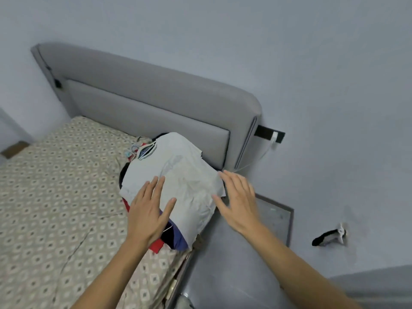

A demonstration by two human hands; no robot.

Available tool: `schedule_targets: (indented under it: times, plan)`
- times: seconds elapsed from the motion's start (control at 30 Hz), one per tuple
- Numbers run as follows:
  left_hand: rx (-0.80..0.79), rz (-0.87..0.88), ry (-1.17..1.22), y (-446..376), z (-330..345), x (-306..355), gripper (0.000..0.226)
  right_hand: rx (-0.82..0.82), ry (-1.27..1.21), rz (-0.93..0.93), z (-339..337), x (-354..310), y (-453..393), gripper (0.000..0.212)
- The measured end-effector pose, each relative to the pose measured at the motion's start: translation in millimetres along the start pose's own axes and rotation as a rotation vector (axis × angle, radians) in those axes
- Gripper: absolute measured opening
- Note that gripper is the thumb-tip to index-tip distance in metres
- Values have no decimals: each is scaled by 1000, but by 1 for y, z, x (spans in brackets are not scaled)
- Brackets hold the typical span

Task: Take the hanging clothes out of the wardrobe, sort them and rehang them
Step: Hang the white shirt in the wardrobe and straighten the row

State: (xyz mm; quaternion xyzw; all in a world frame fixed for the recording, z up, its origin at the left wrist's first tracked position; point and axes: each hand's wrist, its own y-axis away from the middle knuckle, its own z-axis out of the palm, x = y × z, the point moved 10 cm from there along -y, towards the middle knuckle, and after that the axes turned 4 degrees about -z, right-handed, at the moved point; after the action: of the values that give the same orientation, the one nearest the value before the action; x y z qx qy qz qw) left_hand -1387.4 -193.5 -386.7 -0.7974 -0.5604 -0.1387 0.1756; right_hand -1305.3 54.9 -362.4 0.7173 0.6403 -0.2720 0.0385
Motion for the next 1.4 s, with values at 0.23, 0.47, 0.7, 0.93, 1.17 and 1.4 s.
schedule_targets:
  times: [0.23,0.47,0.7,0.93,1.17,1.4]
  plan:
    - [54,-113,3,-62,-37,-91,79,-98,-2,-138,76,-60,-104,60]
    - [68,-213,29,-108,-32,-149,75,-177,-2,-263,132,-83,-179,58]
    - [34,-317,64,-174,2,-192,75,-245,-31,-333,196,-70,-279,56]
    - [-61,-506,27,-286,79,-251,83,-415,8,-367,334,-8,-432,60]
    - [-194,-741,42,-372,192,-345,79,-573,38,-490,492,33,-551,52]
    - [-342,-960,101,-386,282,-418,70,-725,220,-554,622,56,-580,47]
